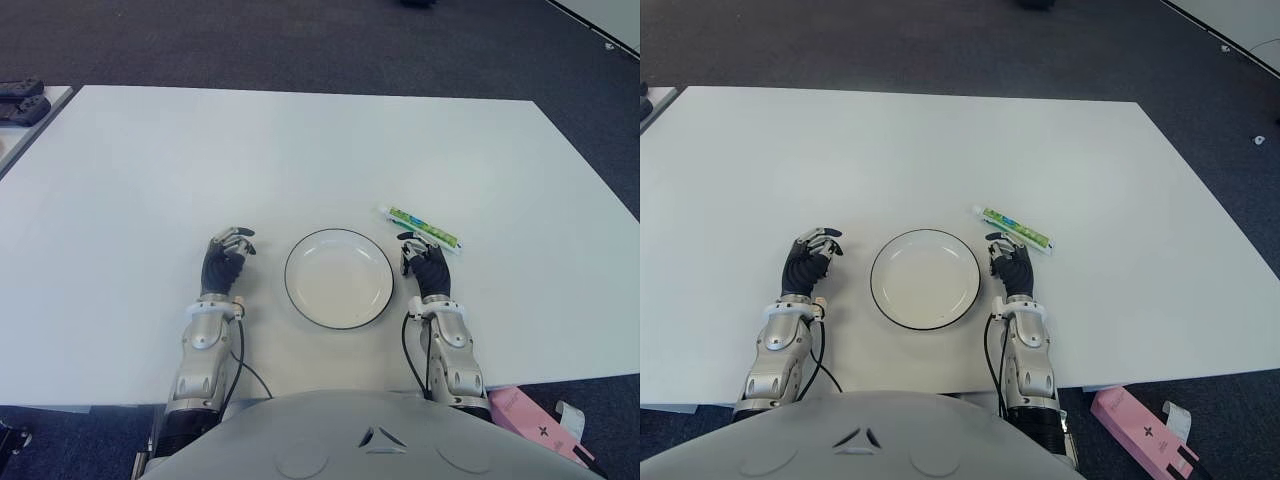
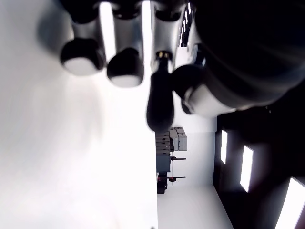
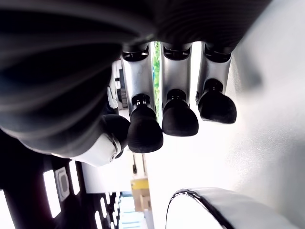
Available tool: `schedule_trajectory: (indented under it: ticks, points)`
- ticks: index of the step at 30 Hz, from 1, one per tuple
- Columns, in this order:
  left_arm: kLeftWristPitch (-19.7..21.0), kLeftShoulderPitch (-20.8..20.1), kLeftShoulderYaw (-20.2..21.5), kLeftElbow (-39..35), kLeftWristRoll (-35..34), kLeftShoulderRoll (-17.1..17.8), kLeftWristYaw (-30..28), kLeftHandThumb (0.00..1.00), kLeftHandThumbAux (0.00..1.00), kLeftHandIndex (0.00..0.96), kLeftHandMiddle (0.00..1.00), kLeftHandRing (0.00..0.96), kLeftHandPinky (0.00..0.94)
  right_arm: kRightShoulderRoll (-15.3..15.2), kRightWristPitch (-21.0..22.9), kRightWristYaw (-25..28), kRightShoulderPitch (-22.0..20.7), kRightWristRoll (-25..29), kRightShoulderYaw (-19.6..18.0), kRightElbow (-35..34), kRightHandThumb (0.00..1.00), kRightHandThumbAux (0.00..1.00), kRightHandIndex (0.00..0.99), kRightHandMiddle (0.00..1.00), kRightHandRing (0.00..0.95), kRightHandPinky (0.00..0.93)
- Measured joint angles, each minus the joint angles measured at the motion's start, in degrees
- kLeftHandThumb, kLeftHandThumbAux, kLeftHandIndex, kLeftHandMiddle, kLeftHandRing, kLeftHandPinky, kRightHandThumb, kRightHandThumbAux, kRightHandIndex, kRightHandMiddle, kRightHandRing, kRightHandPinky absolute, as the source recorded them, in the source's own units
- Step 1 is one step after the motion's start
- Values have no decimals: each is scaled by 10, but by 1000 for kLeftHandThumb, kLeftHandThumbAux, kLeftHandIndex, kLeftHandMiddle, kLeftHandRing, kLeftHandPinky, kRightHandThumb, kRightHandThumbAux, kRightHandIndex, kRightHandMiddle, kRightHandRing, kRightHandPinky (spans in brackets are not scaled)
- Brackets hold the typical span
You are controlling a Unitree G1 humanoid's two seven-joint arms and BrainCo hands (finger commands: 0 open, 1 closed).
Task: Put the toothpaste on the table into the plate.
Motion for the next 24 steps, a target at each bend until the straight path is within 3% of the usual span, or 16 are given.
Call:
schedule_trajectory:
  ticks: [24]
  points:
    - [0,-3,0,4,1,0,0,711,713,438,851,871,879,-9,-5,12,-2,3,-1,1,704,727,438,829,819,805]
